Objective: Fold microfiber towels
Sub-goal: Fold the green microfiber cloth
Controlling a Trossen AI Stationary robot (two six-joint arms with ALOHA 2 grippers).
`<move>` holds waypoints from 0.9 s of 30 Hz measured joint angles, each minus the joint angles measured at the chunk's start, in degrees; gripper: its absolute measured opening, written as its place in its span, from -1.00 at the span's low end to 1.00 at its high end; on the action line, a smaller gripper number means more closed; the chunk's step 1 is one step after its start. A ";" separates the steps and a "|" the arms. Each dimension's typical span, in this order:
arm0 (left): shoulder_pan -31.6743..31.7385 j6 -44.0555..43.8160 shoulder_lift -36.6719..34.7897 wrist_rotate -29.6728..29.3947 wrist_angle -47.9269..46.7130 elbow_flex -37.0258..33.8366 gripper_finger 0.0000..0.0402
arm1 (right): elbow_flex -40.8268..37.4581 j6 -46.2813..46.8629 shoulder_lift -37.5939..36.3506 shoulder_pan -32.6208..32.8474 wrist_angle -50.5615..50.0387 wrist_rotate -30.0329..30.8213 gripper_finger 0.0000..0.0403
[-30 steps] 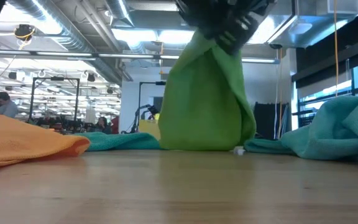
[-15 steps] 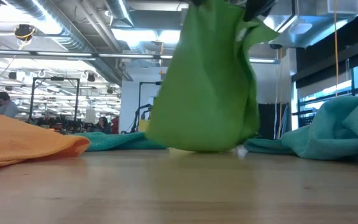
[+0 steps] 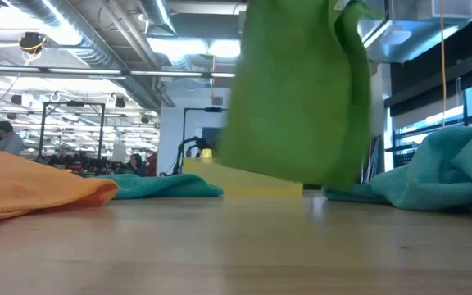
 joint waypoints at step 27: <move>-9.60 -29.22 -7.28 3.30 -38.45 0.02 -1.00 | -15.57 0.00 0.88 7.05 12.45 2.01 -0.99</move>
